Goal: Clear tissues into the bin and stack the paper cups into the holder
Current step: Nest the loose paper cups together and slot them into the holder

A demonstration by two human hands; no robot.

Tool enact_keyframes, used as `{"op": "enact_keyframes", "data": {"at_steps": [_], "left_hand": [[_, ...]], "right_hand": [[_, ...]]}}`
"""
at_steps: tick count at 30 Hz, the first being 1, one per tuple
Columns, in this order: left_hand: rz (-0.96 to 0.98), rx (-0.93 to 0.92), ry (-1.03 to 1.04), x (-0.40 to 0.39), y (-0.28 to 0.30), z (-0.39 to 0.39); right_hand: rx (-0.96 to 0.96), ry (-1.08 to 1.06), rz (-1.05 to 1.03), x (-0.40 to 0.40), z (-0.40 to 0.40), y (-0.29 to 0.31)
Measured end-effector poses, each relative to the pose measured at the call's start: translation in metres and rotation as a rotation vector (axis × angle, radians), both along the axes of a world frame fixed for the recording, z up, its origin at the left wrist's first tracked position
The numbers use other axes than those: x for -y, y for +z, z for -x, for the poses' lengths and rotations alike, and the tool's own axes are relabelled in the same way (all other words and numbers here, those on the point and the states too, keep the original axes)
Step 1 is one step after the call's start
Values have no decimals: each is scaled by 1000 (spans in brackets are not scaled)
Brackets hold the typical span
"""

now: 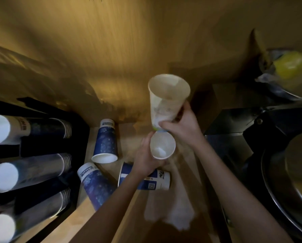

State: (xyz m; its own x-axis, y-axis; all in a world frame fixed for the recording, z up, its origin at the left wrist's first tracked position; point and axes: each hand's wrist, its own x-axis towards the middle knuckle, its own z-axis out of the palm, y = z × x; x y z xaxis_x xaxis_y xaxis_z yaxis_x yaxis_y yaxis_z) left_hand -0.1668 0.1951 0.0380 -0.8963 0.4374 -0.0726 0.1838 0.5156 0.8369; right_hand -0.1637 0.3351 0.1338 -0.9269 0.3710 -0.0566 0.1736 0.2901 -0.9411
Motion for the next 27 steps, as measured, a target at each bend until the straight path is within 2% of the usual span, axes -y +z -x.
{"op": "enact_keyframes", "data": {"at_steps": [4,9,17,19,23,27], "left_hand": [[-29,-4,6,2,-5,0],[-9,60,18,2,-9,0],[-119,153,83,2,10,-6],[-112,136,64,-1,15,-5],[-38,67,-65,-15,27,-8],[-11,15,-107,-30,29,-16]], "right_hand": [[31,-7,110,15,-41,-26],[127,-13,-123,27,-59,-56],[198,50,-91,18,-61,-61],[209,72,-109,15,-63,-61],[185,-18,-155,6,-72,-59],[166,-93,-263,-3,-82,-59]]}}
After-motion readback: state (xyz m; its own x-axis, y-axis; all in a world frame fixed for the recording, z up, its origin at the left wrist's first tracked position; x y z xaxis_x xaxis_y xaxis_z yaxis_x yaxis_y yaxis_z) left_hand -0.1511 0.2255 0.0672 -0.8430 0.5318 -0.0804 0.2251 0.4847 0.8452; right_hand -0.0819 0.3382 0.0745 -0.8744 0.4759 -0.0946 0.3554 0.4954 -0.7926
